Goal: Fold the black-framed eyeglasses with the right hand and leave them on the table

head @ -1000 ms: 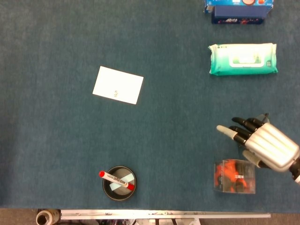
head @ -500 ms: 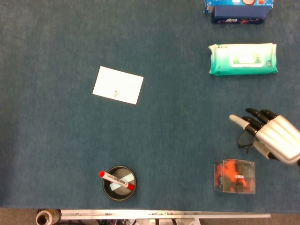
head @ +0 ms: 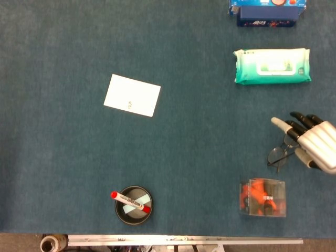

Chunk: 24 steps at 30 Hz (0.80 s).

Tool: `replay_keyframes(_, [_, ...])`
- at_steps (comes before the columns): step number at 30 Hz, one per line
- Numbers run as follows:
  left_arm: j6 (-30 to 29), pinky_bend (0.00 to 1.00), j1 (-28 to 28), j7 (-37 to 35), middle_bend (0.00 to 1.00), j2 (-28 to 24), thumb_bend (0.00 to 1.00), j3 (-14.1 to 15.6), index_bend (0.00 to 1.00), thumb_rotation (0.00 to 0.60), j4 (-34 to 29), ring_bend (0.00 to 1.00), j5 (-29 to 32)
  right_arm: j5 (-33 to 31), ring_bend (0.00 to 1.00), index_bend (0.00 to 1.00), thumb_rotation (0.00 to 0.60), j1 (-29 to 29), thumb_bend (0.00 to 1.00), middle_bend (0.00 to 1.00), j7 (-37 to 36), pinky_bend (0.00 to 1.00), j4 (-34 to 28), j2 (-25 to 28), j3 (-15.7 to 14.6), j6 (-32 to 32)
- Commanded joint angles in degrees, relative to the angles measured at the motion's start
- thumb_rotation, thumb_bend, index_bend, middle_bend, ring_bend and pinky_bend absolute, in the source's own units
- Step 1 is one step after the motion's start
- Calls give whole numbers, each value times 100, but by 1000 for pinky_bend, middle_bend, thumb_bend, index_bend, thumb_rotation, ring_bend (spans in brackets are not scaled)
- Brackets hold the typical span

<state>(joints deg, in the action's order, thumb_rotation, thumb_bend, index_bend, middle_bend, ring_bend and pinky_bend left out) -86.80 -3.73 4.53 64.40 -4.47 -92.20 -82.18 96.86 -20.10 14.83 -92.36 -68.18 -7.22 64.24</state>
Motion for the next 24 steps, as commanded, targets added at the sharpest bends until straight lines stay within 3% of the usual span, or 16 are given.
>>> replay_keyframes(1, [4, 530, -2, -3, 535, 2, 242, 1, 559, 600, 2, 393, -1, -115, 129, 14, 600, -4, 411, 282, -63, 272, 160, -98, 47, -71])
replay_keyframes(24, [0, 530, 0, -46, 536, -10, 242, 6, 559, 600, 7, 393, -14, -627, 129, 14, 600, -123, 412, 282, -259, 272, 1150, -768, 169, -553])
